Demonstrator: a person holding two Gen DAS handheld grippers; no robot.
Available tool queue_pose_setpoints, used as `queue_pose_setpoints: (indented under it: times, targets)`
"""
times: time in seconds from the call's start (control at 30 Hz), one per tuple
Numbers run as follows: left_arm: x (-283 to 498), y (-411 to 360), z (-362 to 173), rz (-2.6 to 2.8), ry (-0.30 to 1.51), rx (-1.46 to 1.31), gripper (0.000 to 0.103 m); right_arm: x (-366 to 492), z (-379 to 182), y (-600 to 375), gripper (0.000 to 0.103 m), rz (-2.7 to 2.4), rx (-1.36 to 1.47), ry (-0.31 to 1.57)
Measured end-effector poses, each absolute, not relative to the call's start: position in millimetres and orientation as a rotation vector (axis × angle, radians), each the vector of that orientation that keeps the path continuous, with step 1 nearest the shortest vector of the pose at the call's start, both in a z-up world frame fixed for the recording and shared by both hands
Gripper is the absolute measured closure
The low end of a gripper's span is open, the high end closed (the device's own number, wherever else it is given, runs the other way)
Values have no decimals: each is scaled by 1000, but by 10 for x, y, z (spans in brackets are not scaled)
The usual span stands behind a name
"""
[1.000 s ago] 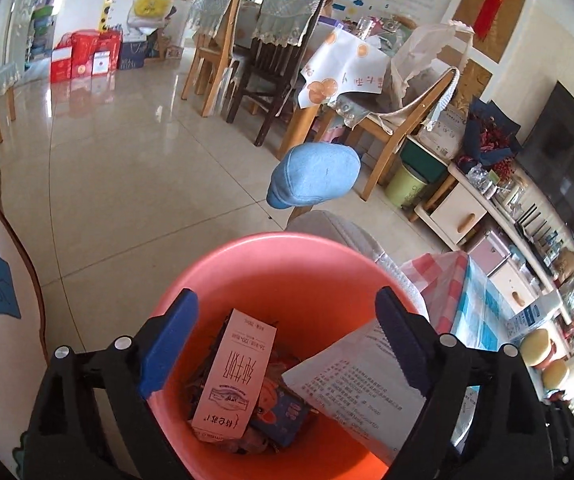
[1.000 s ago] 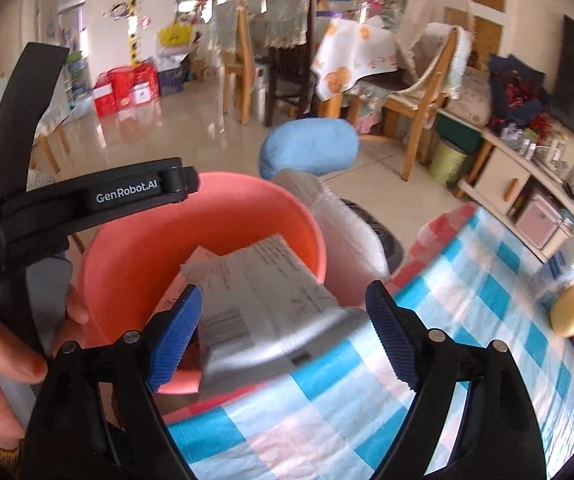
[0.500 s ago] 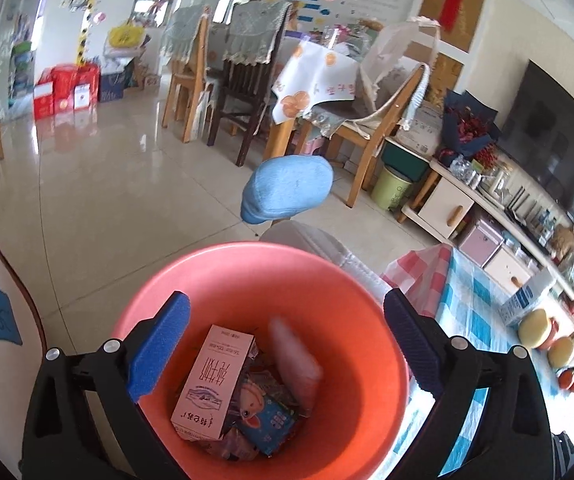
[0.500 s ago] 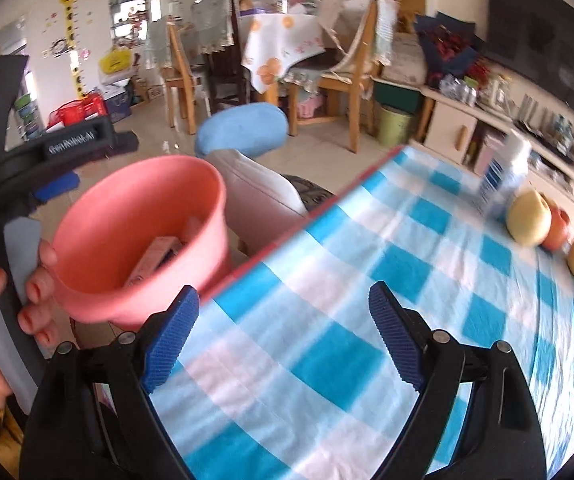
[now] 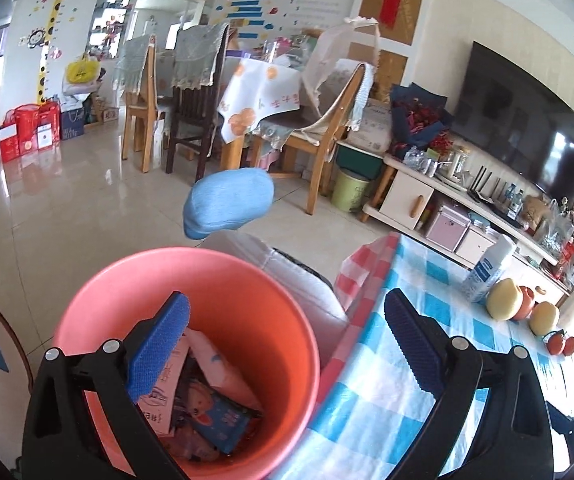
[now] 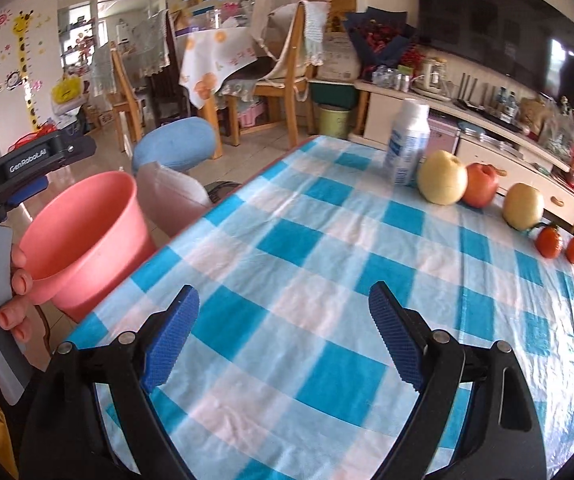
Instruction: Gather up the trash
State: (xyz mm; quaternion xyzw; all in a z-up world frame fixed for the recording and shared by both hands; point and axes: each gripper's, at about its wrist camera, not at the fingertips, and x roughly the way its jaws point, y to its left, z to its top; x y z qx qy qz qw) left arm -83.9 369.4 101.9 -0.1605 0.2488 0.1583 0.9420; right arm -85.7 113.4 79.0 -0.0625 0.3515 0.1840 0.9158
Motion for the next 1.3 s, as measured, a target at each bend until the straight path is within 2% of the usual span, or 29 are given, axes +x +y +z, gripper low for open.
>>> queue_pose_setpoints:
  times: [0.67,1.3]
  targets:
    - [-831,2280,1033,123,596,-121,6,-1117,1075,-159,16,174,-31,618]
    - [-1021,858,1352,-81,557,10,6,-1351,1265,-1181,13,-40,-23,474]
